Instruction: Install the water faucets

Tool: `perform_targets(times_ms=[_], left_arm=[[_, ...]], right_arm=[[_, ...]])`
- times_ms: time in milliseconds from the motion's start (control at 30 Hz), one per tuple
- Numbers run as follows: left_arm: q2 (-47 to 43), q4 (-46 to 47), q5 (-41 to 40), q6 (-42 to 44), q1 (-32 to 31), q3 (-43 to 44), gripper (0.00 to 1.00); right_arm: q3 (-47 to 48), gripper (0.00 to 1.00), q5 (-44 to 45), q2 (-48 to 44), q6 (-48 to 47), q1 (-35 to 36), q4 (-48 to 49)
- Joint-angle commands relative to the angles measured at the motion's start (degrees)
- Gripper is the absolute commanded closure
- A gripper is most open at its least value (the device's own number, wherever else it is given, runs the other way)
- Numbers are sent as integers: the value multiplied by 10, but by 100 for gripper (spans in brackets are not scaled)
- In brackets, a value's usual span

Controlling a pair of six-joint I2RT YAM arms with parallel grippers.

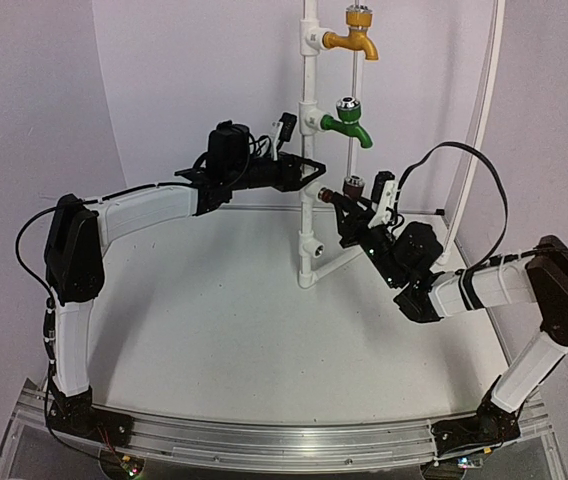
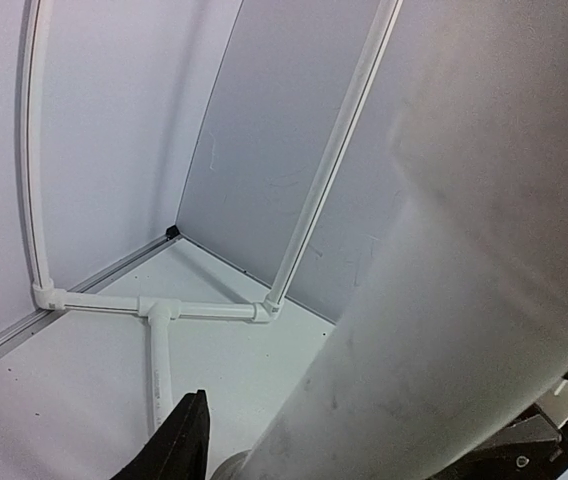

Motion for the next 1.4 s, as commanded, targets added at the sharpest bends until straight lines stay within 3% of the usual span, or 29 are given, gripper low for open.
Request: perform_targets(times_ms=[0,200,467,600,833,1100,1367], left_arm=[[2,-42,-13,-98,-43,-9,100],[3,-42,-15,-118,-55,-8,100],[-13,-42,-29,-142,-70,-21,100],[-12,-42,-19,-152,-84,-14,100],[-18,-40,-2,-155,-99,-21,100],[-34,-40,-9,-147,-103,-51,91],[-52,-47,10,-100,-108,-73,100]], right_arm=[[37,100,85,13,120,2,-109],[53,100,67,-14,216,3,-202],[61,100,-4,-41,273,3,-250],[83,100,-35,-67,323,3,-339],[76,100,-78,-98,378,3,-373],[48,100,-27,-137,402,0,-400],[52,100,-114,-156,461,-17,-433]])
